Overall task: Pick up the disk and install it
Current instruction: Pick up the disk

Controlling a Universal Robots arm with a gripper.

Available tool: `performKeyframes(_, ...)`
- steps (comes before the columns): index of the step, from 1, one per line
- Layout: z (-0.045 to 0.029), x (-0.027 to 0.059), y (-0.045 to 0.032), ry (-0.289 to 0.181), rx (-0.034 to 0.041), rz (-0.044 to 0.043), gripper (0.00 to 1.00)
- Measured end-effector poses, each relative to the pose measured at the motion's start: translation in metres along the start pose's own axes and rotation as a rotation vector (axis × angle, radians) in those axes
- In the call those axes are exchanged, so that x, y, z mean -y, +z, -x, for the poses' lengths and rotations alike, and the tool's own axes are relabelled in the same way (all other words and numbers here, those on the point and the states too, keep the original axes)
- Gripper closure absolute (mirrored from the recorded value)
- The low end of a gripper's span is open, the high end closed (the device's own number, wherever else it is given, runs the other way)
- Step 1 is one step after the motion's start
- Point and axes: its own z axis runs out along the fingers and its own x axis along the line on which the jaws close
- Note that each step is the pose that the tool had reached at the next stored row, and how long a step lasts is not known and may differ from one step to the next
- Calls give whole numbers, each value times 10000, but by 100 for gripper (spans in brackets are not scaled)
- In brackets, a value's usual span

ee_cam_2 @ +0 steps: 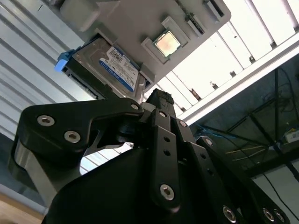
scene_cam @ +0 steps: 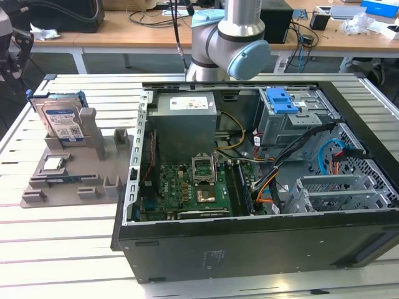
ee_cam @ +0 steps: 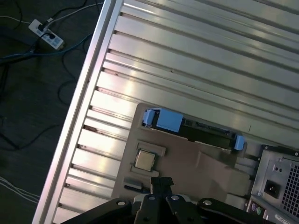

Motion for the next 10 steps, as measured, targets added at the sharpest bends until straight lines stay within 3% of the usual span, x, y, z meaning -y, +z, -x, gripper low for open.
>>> performKeyframes(10, 0, 0, 0, -1236, -45, 30, 89)
